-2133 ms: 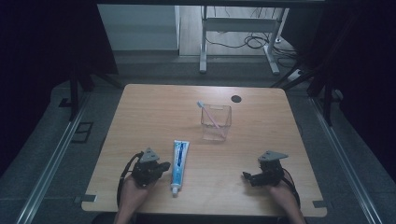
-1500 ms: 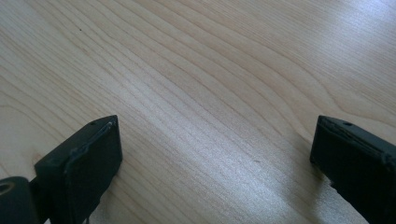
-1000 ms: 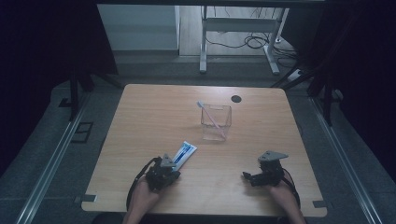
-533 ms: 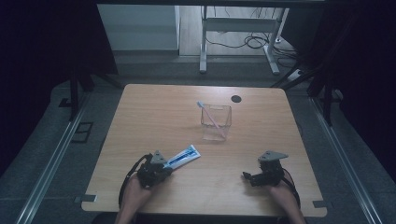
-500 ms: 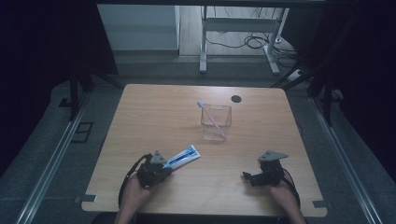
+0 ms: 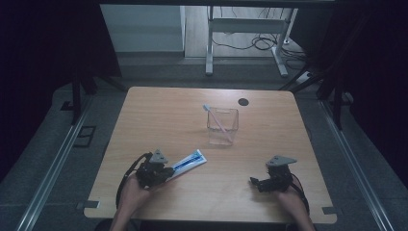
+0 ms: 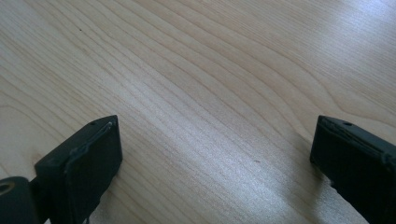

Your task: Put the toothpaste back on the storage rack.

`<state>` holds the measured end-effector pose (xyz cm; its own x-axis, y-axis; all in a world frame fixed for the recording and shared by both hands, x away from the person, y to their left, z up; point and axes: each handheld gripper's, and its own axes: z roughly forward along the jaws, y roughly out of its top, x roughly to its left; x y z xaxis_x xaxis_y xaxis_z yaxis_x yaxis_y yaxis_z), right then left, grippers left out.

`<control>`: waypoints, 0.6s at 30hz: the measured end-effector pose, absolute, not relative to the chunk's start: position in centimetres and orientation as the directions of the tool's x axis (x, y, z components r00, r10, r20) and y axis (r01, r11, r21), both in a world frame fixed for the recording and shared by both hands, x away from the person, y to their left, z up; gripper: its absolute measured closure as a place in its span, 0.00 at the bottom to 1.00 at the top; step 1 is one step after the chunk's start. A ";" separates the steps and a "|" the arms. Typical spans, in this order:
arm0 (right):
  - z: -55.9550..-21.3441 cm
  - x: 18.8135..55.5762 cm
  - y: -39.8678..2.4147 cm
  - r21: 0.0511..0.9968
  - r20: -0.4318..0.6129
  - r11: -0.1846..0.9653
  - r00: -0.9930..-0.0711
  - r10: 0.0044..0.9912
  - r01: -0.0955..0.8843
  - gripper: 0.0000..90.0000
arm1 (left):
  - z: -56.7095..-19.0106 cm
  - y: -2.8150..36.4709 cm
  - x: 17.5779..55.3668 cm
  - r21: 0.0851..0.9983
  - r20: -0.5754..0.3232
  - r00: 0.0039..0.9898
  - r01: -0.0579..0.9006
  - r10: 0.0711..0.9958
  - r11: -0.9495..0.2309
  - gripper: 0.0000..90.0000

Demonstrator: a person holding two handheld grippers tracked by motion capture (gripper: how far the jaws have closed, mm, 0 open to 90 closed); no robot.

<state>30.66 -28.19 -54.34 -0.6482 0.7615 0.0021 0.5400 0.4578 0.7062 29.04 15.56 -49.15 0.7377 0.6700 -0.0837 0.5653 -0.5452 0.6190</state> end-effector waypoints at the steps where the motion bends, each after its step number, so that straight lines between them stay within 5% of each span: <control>1: -54.3 30.7 -28.2 0.706 0.003 0.457 -0.648 0.762 0.541 0.02 | -48.9 15.7 29.2 0.612 -0.084 0.740 0.567 0.667 -0.552 0.92; 18: -54.3 30.7 -28.2 0.707 0.003 0.457 -0.648 0.762 0.540 0.02 | -48.4 15.2 32.6 0.453 -0.132 0.771 0.606 0.623 -0.654 0.76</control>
<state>30.66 -28.20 -54.34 -0.6477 0.7619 0.0026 0.5404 0.4569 0.7065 32.55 15.22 -48.43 0.7709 0.6232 -0.1317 0.6060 -0.6541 0.4527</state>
